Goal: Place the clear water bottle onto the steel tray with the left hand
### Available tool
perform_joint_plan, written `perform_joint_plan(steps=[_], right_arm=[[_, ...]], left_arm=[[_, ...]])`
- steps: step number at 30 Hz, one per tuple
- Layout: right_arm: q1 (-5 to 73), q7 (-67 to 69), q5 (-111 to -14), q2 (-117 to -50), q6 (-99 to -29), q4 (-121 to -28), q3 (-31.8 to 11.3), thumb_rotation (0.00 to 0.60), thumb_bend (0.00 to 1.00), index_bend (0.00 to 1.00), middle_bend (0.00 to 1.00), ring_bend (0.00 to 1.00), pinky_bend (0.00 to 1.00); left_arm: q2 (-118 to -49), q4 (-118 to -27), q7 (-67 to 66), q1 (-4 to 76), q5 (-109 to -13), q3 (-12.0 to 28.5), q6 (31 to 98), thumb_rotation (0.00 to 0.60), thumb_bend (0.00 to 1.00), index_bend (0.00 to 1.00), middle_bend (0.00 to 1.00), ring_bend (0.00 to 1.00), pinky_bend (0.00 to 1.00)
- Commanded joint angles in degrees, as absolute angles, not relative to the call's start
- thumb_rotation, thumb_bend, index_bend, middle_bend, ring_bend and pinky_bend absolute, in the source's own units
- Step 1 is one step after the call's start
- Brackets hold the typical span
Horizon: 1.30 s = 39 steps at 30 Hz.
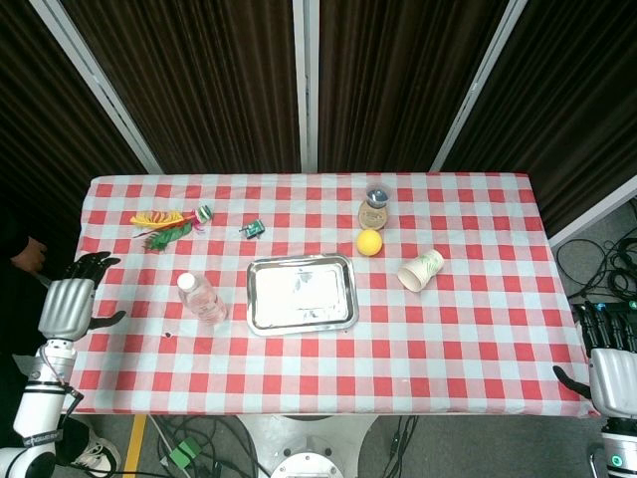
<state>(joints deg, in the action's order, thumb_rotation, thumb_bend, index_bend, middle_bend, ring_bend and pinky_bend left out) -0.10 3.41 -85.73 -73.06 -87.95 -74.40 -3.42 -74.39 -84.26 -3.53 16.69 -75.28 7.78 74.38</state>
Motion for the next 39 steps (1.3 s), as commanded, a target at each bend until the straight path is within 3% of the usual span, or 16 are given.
perform_joint_plan(steps=[1,13,22,27,39], right_arm=[[0.17,4.90,-87.08,-72.72,-88.11,-73.83,-2.87,0.600,0.07,0.02,0.04,0.00,0.00],[0.31,6.00,-87.40,-72.82,-88.79,-73.36,-3.13,0.600,0.07,0.02,0.04,0.00,0.00],[0.47,7.11,-86.78,-72.47,-88.26,-73.70,-3.43,0.600,0.07,0.02,0.04,0.00,0.00],[0.44,7.37,-86.33,-72.22,-87.35,-73.90,-3.13,0.600,0.07,0.02,0.04,0.00,0.00],[0.43,7.64,-86.13,-71.78,-87.07,-74.47,-3.05,0.600,0.07,0.02,0.04,0.00,0.00]], left_arm=[[-74.39,-84.01,-3.57,16.59,-75.37,7.75,74.54,0.600,0.11,0.27,0.24,0.15,0.22],[-73.25,-85.75,1.23,15.52,-73.14,8.62,74.01,0.600,0.09,0.27,0.24,0.15,0.22],[-73.98,-91.15,24.07,12.88,-68.83,8.46,66.39,0.600,0.02,0.24,0.24,0.15,0.22],[-78.77,-88.30,29.53,12.89,-70.93,7.84,65.55,0.600,0.00,0.20,0.24,0.15,0.22],[-92.00,-79.37,32.19,15.53,-68.58,12.44,66.54,0.600,0.00,0.19,0.19,0.15,0.21]])
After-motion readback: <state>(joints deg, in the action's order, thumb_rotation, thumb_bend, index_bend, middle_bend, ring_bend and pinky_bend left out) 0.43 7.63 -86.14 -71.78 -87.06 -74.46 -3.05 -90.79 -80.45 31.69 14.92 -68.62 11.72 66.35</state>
